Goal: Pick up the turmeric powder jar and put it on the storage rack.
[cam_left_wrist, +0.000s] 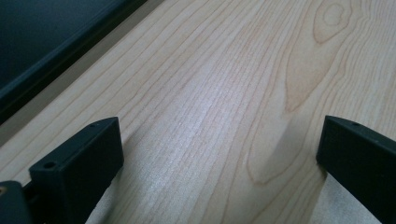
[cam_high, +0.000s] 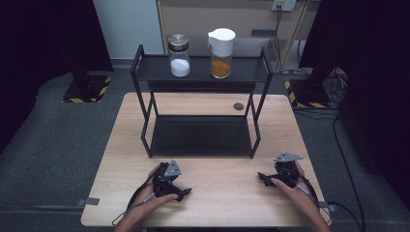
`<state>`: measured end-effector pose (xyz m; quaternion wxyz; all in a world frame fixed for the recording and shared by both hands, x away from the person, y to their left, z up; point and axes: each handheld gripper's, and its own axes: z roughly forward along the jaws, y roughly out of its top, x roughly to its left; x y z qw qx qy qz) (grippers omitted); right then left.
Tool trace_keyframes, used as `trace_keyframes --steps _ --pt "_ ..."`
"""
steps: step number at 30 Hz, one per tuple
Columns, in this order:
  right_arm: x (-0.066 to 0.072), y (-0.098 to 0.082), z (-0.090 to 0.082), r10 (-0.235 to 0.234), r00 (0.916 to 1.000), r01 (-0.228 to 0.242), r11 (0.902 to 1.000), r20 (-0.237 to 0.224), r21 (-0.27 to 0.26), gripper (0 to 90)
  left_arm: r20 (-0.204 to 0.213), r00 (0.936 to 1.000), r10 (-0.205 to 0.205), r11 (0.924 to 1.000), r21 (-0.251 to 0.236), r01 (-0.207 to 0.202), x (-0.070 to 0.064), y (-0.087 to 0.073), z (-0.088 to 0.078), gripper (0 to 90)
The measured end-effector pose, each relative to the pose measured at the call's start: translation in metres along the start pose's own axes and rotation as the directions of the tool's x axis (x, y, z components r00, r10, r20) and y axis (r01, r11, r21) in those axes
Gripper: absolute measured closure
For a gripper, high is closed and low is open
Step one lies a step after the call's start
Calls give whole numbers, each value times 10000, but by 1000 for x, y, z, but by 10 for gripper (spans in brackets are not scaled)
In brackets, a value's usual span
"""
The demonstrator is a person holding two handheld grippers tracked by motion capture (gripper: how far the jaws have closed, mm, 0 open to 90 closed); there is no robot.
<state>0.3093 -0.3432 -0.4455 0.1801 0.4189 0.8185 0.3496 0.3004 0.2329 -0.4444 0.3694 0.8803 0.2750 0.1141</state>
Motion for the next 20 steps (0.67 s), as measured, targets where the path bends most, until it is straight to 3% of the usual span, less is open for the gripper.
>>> trace_keyframes --steps 20 --pt "0 0 0 -1 10000 1 10000 2 2 21 1 10000 -3 10000 1 3 0 0 0 0"
